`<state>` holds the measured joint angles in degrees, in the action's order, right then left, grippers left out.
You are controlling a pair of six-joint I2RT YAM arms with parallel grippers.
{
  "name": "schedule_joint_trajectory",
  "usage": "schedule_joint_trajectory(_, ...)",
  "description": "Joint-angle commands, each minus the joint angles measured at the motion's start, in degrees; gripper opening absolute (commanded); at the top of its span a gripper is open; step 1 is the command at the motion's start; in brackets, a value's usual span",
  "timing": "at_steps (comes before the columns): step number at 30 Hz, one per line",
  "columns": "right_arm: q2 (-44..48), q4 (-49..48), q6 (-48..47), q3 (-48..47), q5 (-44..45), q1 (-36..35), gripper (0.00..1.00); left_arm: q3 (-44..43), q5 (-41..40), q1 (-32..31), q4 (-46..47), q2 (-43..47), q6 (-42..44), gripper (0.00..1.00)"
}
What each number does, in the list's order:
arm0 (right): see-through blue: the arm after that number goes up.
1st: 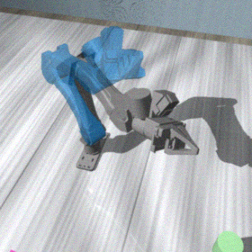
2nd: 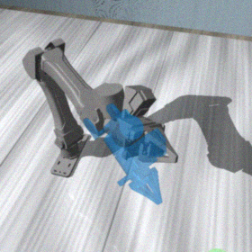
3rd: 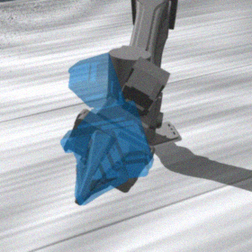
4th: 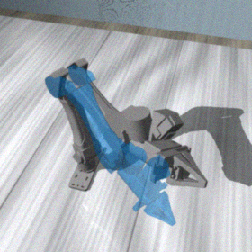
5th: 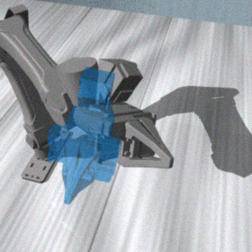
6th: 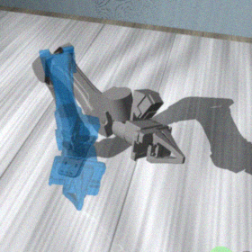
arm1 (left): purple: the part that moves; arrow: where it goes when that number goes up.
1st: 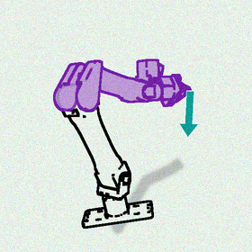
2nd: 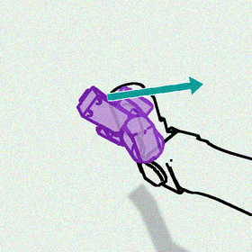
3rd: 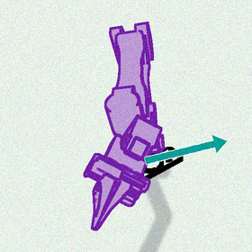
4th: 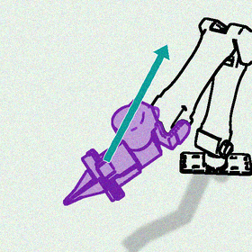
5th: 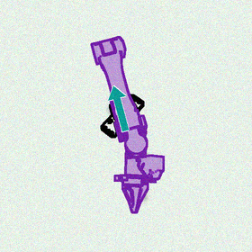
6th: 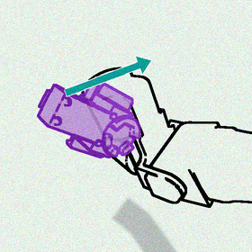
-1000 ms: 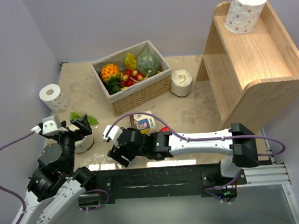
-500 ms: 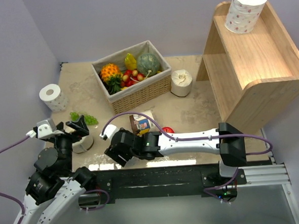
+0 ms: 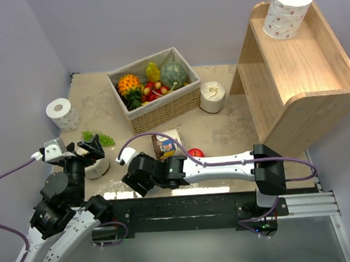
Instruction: Place and organize the paper towels onto the shelf
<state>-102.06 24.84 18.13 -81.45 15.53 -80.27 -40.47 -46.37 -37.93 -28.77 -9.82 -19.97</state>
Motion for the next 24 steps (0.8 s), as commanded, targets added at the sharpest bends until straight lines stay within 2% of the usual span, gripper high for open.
schedule_joint_trajectory(1,-0.85,0.47,1.29,-3.19,0.99,-0.41,0.71,-0.23,-1.18,0.23,1.88,-0.64,-0.60,1.00)
schedule_joint_trajectory(12,-4.72,2.57,1.20,-3.80,3.45,-0.50,0.70,-0.14,-1.00,0.23,1.97,-0.81,-0.51,1.00)
schedule_joint_trajectory(15,-4.99,2.76,1.12,-3.98,4.24,-0.77,0.64,-0.05,-1.00,0.23,2.14,-1.07,-0.34,1.00)
schedule_joint_trajectory(18,-4.12,2.84,1.12,-4.07,5.30,-0.85,0.50,-0.05,-1.00,0.32,2.06,-1.07,-0.34,1.00)
schedule_joint_trajectory(19,-3.76,2.85,0.94,-4.24,5.47,-0.85,0.42,-0.05,-1.00,0.32,2.14,-1.07,-0.34,1.00)
schedule_joint_trajectory(21,-2.19,3.37,0.33,-4.77,6.35,-0.85,0.35,-0.05,-1.00,0.31,2.14,-0.99,-0.34,1.00)
schedule_joint_trajectory(24,0.36,5.47,-1.25,-6.78,8.10,-0.85,0.33,-0.05,-1.00,0.32,2.23,-1.07,-0.34,1.00)
